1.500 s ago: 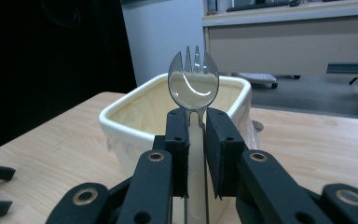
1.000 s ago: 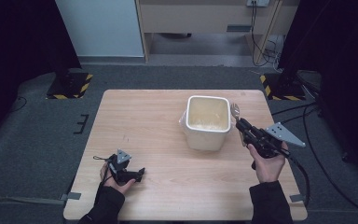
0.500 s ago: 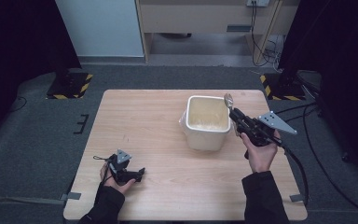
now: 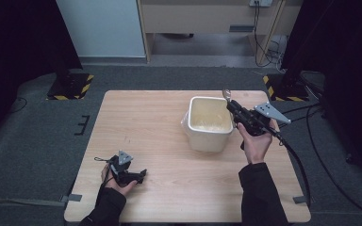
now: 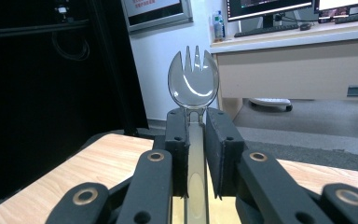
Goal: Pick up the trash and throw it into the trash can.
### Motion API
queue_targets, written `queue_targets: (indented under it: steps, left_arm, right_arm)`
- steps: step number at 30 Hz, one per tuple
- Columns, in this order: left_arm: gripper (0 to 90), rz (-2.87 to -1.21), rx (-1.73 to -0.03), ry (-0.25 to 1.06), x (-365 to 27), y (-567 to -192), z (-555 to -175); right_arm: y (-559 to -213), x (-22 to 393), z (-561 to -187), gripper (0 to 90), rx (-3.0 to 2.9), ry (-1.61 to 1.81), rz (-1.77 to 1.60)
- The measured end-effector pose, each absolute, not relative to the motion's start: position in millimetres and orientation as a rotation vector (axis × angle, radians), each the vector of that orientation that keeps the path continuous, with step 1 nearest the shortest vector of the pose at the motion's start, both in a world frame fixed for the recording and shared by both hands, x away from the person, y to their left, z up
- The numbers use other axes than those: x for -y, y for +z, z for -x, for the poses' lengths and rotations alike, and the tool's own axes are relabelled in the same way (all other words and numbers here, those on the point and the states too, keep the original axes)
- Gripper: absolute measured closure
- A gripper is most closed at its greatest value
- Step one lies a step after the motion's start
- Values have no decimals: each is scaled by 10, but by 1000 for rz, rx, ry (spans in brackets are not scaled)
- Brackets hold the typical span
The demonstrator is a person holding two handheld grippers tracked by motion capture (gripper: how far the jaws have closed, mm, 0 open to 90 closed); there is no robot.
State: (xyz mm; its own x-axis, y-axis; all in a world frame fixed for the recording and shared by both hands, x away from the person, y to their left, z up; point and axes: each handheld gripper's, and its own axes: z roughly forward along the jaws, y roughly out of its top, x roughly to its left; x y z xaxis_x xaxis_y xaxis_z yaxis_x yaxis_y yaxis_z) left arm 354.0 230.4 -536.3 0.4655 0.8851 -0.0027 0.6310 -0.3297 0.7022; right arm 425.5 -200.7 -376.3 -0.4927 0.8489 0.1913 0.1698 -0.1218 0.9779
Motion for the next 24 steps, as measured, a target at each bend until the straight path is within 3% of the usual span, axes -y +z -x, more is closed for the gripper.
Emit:
queue_targets:
  steps: [24]
  left_arm:
    - [11,-2076,-1254,511,-2304,-5363,-3542]
  right_arm:
    - [-4053,1898,-4664,771,-1690,1573,-1196]
